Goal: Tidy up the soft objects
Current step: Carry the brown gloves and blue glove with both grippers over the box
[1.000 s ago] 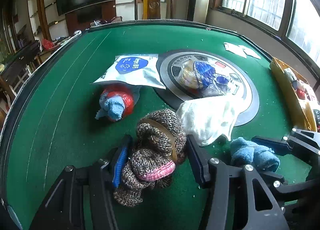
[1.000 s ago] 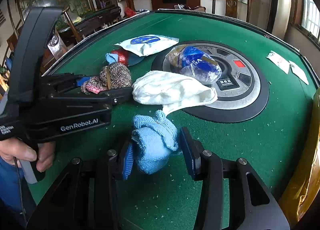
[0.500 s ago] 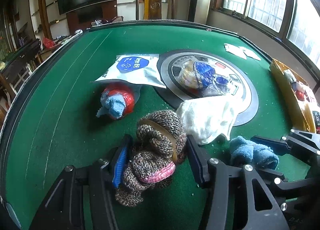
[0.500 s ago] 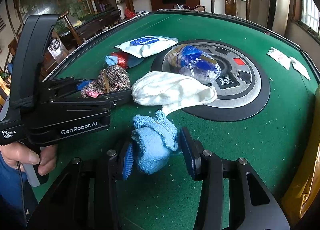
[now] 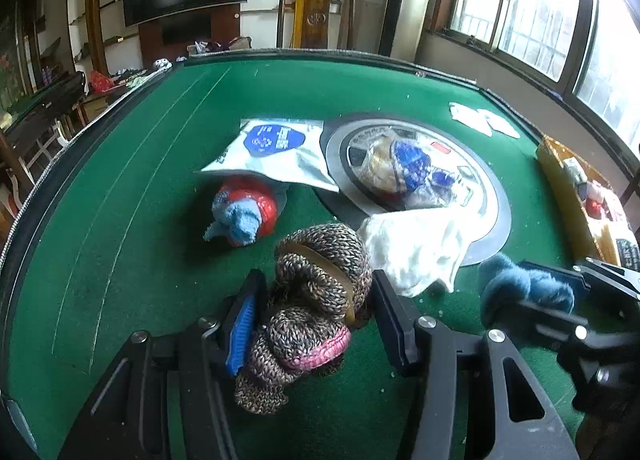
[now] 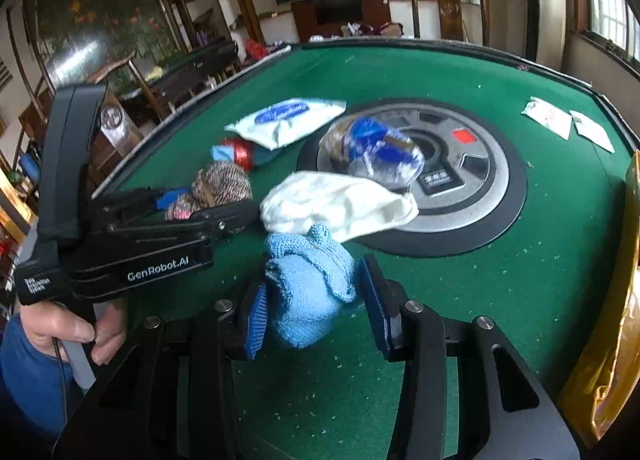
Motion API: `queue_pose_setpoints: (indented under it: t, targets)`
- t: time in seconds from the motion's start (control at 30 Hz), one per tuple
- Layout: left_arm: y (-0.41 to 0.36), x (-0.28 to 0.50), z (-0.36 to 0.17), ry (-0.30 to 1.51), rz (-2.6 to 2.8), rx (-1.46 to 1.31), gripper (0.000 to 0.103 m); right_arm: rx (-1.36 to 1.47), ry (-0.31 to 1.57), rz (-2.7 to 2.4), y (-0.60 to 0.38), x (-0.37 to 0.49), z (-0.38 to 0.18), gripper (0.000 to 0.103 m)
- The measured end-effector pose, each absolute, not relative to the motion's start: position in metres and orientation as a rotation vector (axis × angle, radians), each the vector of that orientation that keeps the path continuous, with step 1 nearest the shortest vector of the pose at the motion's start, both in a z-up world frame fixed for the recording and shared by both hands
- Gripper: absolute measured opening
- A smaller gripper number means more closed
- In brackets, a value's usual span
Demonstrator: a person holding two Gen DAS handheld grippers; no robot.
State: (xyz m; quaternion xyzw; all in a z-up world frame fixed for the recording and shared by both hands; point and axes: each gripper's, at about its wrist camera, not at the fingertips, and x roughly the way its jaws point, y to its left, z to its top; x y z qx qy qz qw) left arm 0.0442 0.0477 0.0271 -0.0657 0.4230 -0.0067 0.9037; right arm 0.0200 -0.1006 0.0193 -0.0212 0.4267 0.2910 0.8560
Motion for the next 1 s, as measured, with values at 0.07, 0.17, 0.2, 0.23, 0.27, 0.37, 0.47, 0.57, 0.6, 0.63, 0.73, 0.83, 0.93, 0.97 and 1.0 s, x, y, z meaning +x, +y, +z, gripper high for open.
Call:
queue_pose_setpoints:
  t: [0.07,0.17,0.2,0.23,0.27,0.37,0.47,0.57,0.6,0.63,0.73,0.83,0.93,0.97,1.0]
  targets:
    - [0.048,0.040,0.034,0.840,-0.034,-0.151,0.053,-0.020,0.879,0.605,-0.106,0.022,0.024,0.042]
    - [0.046,0.036,0.041,0.805,-0.058,-0.157,0.054,0.011,0.855,0.587,-0.116,0.026,0.030,0.042]
    - [0.046,0.034,0.043,0.793,-0.065,-0.161,0.054,0.027,0.845,0.577,-0.121,0.028,0.033,0.042]
    - [0.046,0.033,0.044,0.790,-0.070,-0.164,0.054,0.038,0.838,0.568,-0.125,0.030,0.035,0.042]
    - [0.045,0.033,0.045,0.788,-0.074,-0.167,0.054,0.046,0.830,0.557,-0.129,0.031,0.037,0.042]
    - [0.040,0.031,0.049,0.775,-0.091,-0.155,0.054,0.081,0.798,0.499,-0.149,0.039,0.046,0.042]
    - [0.032,0.029,0.054,0.751,-0.108,-0.135,0.054,0.144,0.757,0.441,-0.177,0.046,0.057,0.042]
    - [0.024,0.025,0.060,0.721,-0.132,-0.129,0.054,0.197,0.715,0.347,-0.211,0.053,0.070,0.042]
    - [0.020,0.023,0.062,0.718,-0.142,-0.133,0.054,0.215,0.703,0.320,-0.222,0.054,0.075,0.042]
    - [0.014,0.022,0.064,0.719,-0.159,-0.143,0.054,0.238,0.687,0.281,-0.236,0.055,0.079,0.042]
    - [-0.008,0.022,0.070,0.731,-0.238,-0.164,0.054,0.312,0.661,0.178,-0.281,0.057,0.090,0.042]
    - [-0.043,0.024,0.081,0.728,-0.289,-0.134,0.054,0.404,0.652,0.089,-0.329,0.058,0.094,0.042]
    - [-0.085,0.032,0.096,0.736,-0.387,-0.136,0.054,0.458,0.663,0.015,-0.369,0.057,0.093,0.042]
    - [-0.098,0.034,0.101,0.737,-0.418,-0.133,0.054,0.473,0.664,-0.005,-0.378,0.055,0.091,0.042]
    - [-0.116,0.035,0.106,0.738,-0.452,-0.127,0.054,0.488,0.670,-0.022,-0.388,0.055,0.090,0.042]
